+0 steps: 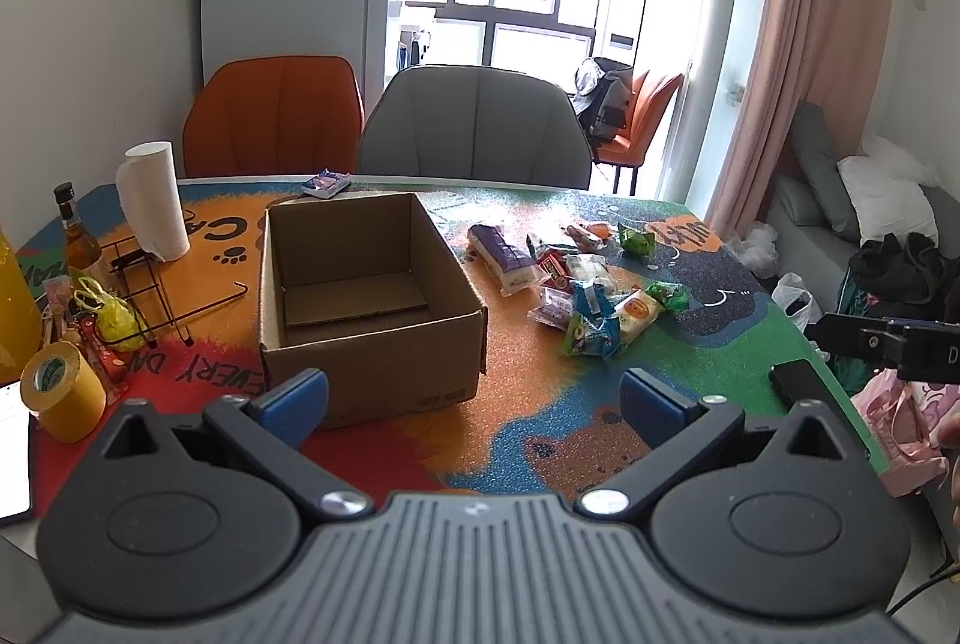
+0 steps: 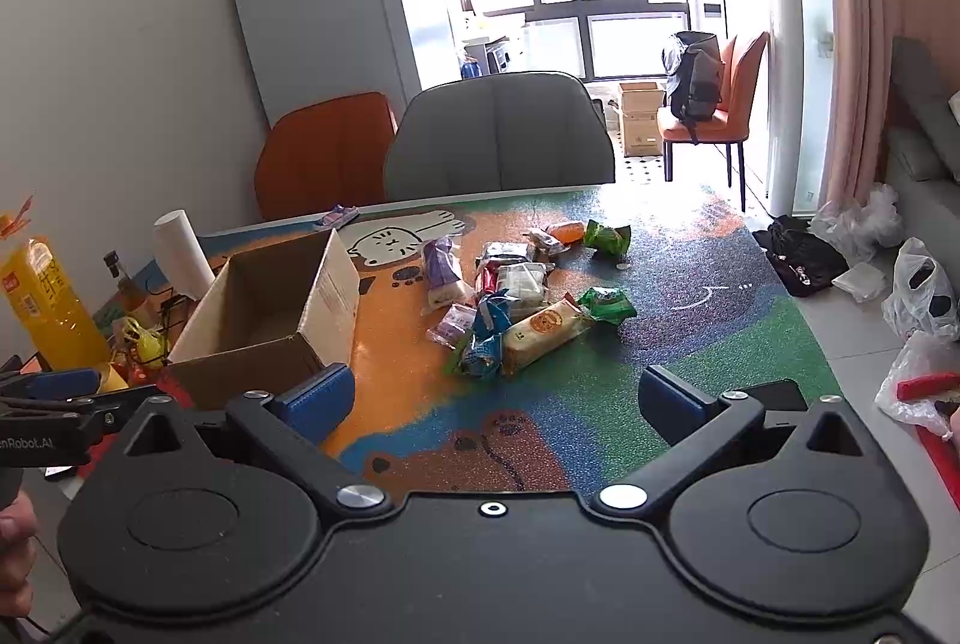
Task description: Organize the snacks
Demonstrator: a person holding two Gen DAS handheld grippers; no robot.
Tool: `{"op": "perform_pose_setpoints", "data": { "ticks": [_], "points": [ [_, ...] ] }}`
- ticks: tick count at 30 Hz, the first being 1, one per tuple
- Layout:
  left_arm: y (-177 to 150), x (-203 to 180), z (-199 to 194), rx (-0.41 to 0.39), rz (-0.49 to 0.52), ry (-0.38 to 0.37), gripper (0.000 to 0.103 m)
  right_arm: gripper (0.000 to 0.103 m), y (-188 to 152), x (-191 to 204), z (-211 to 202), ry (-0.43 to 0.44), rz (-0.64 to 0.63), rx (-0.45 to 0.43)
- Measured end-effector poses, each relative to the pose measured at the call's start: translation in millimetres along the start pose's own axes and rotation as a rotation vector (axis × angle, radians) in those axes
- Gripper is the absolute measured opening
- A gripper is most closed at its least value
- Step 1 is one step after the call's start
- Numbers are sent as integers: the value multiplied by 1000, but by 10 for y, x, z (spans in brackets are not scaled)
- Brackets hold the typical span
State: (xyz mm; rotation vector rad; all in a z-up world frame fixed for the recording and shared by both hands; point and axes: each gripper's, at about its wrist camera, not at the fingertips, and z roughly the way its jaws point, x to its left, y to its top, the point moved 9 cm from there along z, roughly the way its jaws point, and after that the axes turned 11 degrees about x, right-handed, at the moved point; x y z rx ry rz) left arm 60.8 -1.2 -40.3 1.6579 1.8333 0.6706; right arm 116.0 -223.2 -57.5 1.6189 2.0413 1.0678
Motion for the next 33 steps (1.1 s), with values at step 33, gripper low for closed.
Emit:
{"op": "perform_pose_setpoints", "data": {
  "ticks": [33],
  "points": [
    [69, -31, 114, 16, 2, 1, 103, 103, 63, -6, 94, 18, -5, 6]
  ]
}}
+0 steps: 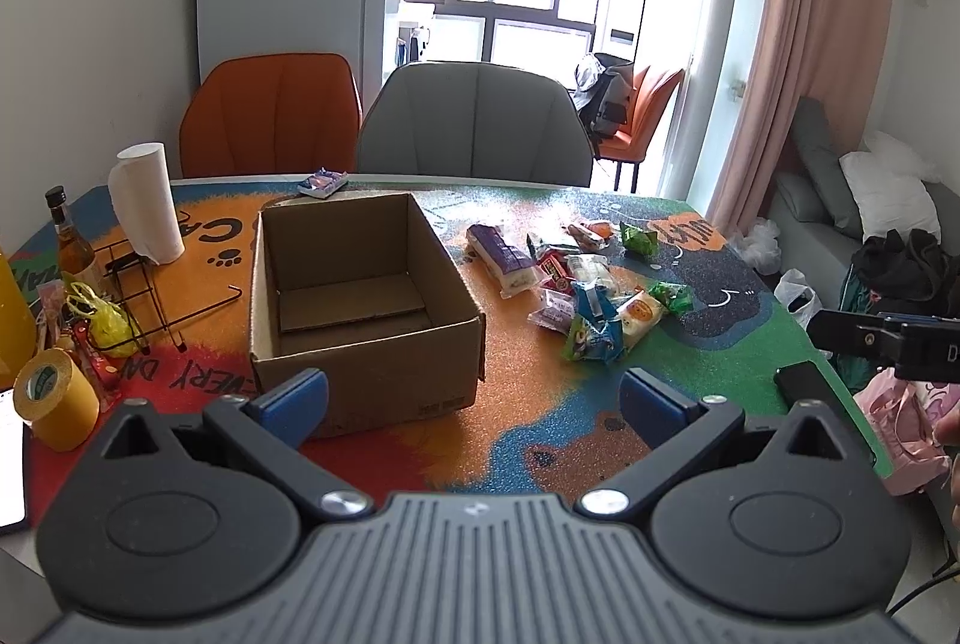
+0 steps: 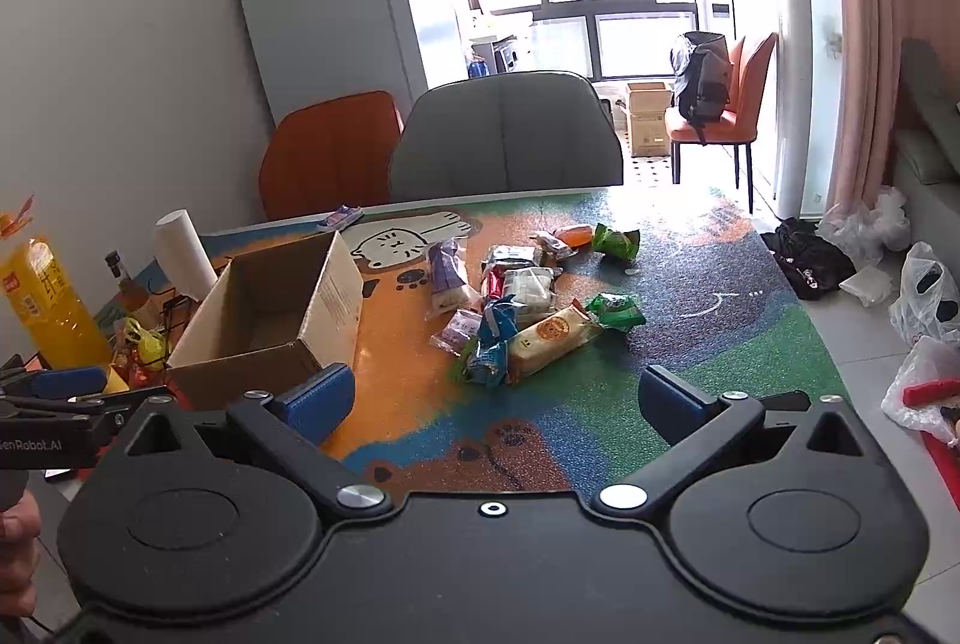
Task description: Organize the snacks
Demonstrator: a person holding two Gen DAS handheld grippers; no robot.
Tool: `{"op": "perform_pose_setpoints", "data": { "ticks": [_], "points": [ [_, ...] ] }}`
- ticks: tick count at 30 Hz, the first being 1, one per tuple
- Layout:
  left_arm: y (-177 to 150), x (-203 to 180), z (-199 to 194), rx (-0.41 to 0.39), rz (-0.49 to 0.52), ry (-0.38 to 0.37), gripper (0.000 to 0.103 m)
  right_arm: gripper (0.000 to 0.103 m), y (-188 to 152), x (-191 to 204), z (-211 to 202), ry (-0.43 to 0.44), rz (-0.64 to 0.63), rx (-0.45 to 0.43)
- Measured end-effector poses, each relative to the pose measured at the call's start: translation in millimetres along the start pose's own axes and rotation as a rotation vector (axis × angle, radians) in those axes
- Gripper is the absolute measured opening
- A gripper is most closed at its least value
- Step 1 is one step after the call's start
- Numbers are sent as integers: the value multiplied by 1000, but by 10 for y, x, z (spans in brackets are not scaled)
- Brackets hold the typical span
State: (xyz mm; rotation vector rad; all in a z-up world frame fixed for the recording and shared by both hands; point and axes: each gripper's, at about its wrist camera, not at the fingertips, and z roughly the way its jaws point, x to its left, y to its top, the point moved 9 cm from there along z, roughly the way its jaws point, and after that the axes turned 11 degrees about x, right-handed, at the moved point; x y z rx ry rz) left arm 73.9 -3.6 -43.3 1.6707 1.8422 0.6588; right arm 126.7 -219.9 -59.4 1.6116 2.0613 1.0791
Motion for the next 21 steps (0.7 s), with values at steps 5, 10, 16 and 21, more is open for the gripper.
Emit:
{"op": "perform_pose_setpoints", "data": {
  "ticks": [5, 10, 16, 21],
  "points": [
    [26, -15, 196, 30, -3, -12, 103, 103, -2, -54, 188, -2, 11, 31],
    [53, -45, 440, 54, -21, -20, 103, 103, -10, -188, 374, 14, 54, 58],
    [144, -186, 677, 51, -34, -45, 103, 103, 0, -360, 613, 15, 84, 95],
    [237, -339, 801, 39, -42, -83, 101, 103, 56, -497, 731, 10, 102, 95]
  ]
}}
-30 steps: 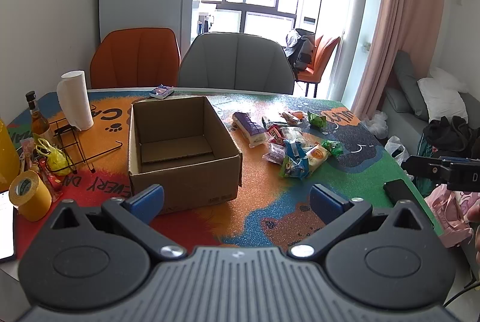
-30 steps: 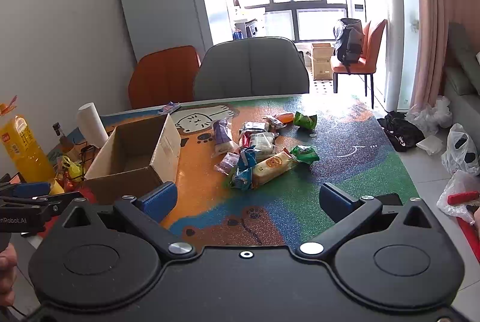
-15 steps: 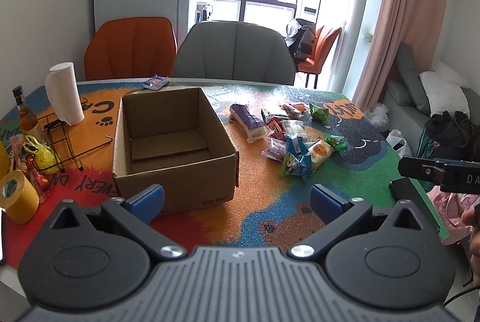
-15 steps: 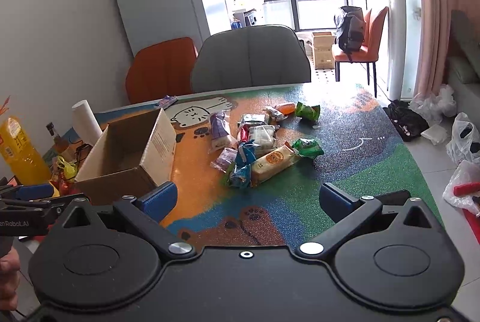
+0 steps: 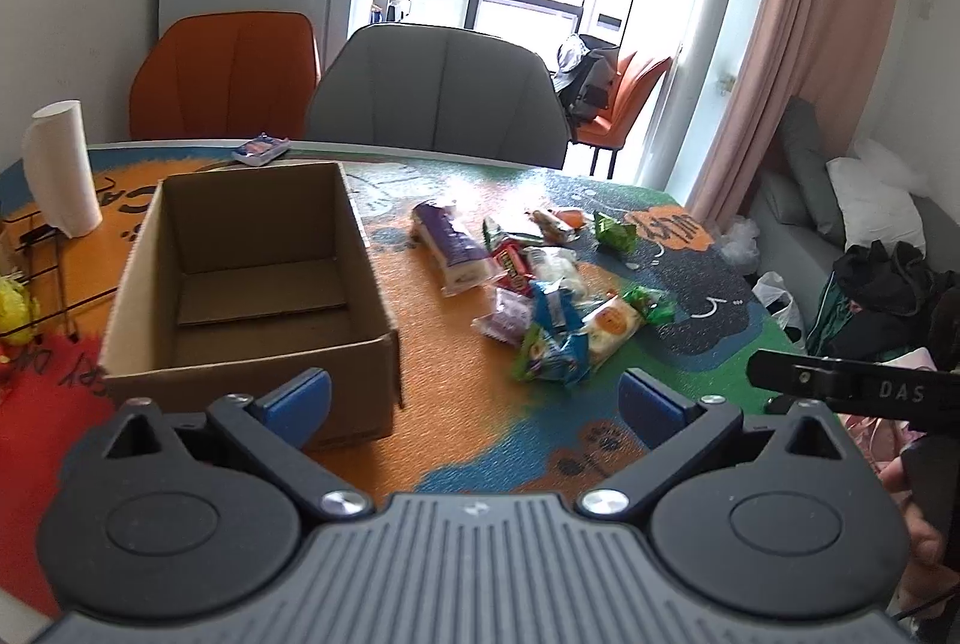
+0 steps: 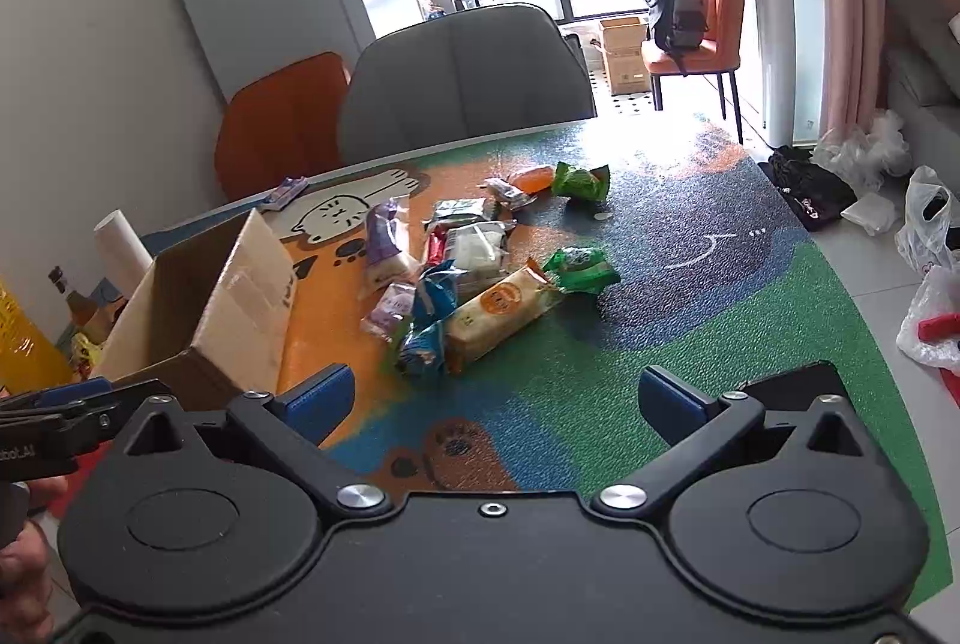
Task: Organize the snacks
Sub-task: 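Grasp the blue-green snack packet with the left gripper while the right gripper grasps the green packet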
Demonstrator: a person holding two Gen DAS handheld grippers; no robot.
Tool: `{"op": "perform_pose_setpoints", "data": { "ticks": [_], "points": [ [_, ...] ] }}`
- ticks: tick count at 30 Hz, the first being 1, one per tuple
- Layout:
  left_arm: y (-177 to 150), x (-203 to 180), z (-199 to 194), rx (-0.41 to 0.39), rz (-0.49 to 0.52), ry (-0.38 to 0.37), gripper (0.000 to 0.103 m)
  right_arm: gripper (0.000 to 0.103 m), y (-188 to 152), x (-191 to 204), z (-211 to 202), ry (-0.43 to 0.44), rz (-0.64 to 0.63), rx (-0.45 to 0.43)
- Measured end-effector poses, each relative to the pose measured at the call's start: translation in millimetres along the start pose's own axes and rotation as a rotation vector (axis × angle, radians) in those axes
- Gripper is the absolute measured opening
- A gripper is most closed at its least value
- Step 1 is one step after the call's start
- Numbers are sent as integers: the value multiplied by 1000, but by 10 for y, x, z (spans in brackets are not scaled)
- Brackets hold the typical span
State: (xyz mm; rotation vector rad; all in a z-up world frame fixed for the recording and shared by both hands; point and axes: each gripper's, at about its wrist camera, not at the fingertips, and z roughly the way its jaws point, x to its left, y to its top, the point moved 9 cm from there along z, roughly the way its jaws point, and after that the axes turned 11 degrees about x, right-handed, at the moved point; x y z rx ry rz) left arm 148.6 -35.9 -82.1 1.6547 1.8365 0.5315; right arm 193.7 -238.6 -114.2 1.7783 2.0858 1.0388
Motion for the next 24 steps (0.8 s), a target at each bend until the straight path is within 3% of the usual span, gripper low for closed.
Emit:
{"op": "perform_pose_setpoints", "data": {
  "ticks": [5, 10, 24],
  "points": [
    [84, -111, 186, 1, -22, -6, 100, 98, 88, -73, 115, 5, -15, 1],
    [139, -214, 369, 12, -41, -22, 95, 85, 192, -161, 282, 13, -33, 26],
    [233, -331, 1038, 105, -72, -23, 76, 74, 453, -432, 738, 52, -40, 55]
  ]
}}
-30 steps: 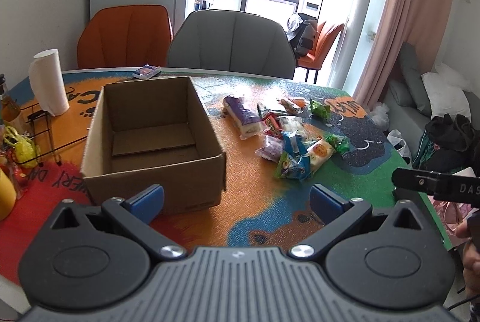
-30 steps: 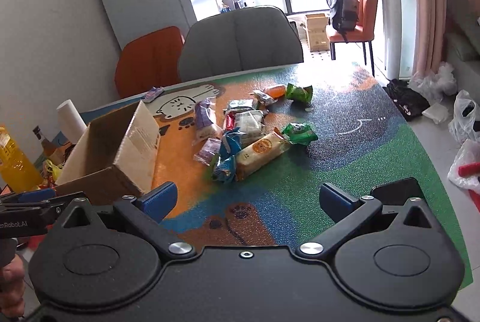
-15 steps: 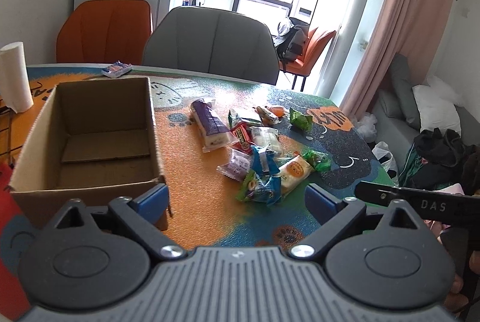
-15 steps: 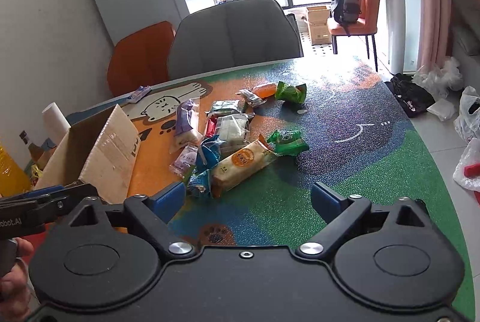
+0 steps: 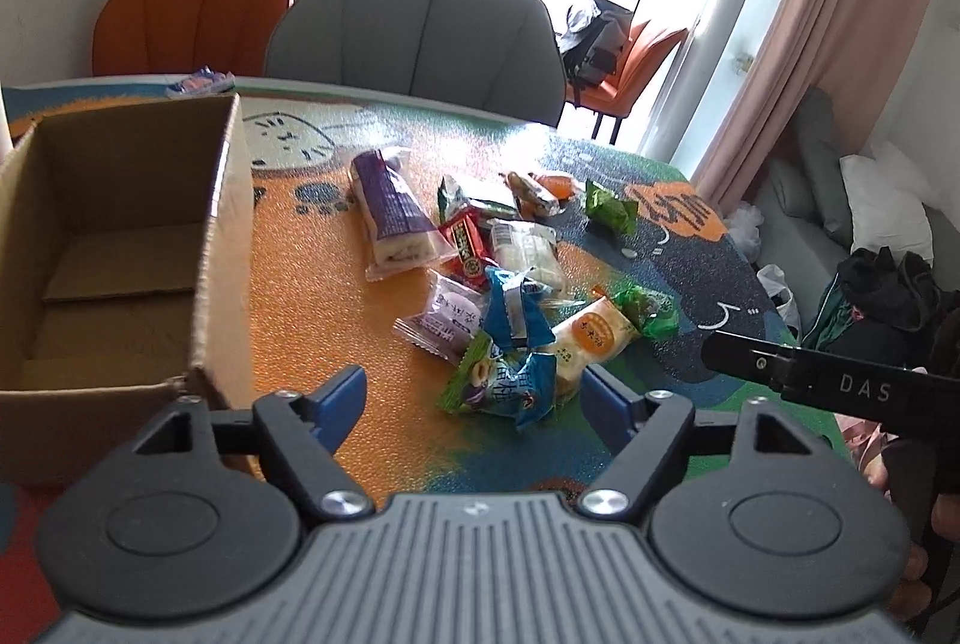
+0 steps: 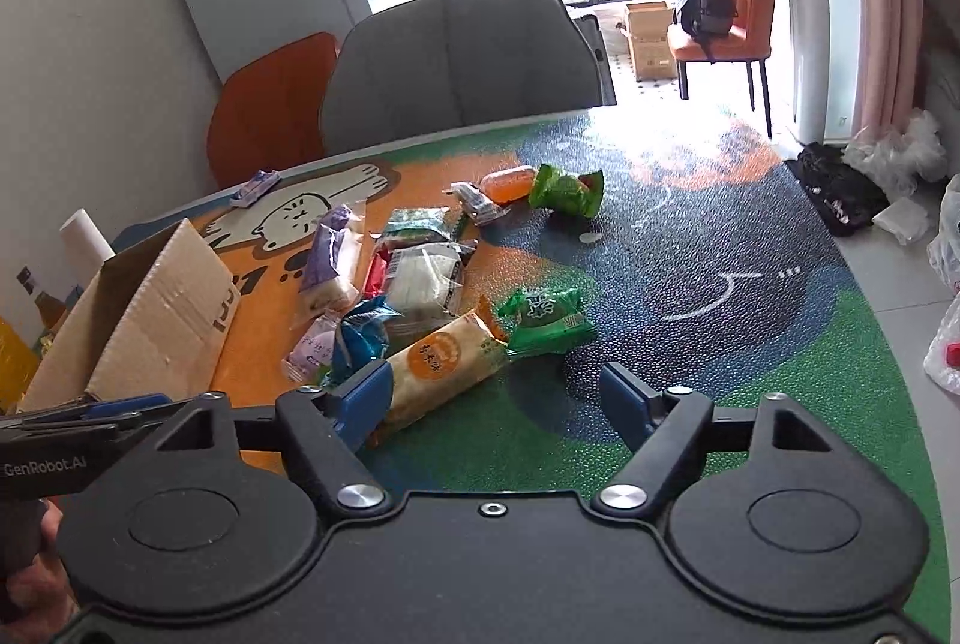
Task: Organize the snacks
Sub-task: 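Grasp the blue-green snack packet with the left gripper while the right gripper grasps the green packet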
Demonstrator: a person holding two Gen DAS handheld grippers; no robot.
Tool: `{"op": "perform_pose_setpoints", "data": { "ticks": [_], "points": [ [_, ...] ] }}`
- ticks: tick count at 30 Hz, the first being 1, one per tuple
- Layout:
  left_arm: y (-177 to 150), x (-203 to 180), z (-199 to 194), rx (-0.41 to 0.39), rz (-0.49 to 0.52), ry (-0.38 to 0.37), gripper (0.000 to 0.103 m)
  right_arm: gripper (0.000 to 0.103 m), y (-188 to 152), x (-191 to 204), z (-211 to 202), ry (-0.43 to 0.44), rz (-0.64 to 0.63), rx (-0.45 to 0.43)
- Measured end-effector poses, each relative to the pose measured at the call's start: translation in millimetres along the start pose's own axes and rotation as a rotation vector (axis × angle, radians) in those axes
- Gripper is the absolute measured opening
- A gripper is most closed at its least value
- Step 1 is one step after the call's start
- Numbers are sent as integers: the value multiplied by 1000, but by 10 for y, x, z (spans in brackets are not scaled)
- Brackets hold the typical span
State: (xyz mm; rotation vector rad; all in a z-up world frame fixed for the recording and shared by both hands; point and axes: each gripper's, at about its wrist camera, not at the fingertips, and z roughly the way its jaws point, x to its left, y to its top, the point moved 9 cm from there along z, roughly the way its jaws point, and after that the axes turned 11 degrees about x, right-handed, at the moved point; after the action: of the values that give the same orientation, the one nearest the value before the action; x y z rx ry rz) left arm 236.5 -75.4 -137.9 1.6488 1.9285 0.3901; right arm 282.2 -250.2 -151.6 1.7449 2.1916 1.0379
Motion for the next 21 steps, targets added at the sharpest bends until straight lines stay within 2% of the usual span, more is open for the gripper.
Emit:
{"op": "perform_pose_setpoints", "data": {
  "ticks": [10, 17, 19, 21],
  "points": [
    [76, -71, 497, 89, 1, -7, 66, 69, 77, -185, 337, 22, 37, 57],
    [88, -58, 757, 158, -21, -19, 64, 67, 178, -263, 553, 20, 32, 89],
    [73, -83, 803, 181, -25, -44, 54, 67, 213, -285, 616, 13, 30, 96],
    [70, -82, 793, 182, -23, -51, 50, 66, 255, -296, 681, 16, 33, 100]
  ]
}}
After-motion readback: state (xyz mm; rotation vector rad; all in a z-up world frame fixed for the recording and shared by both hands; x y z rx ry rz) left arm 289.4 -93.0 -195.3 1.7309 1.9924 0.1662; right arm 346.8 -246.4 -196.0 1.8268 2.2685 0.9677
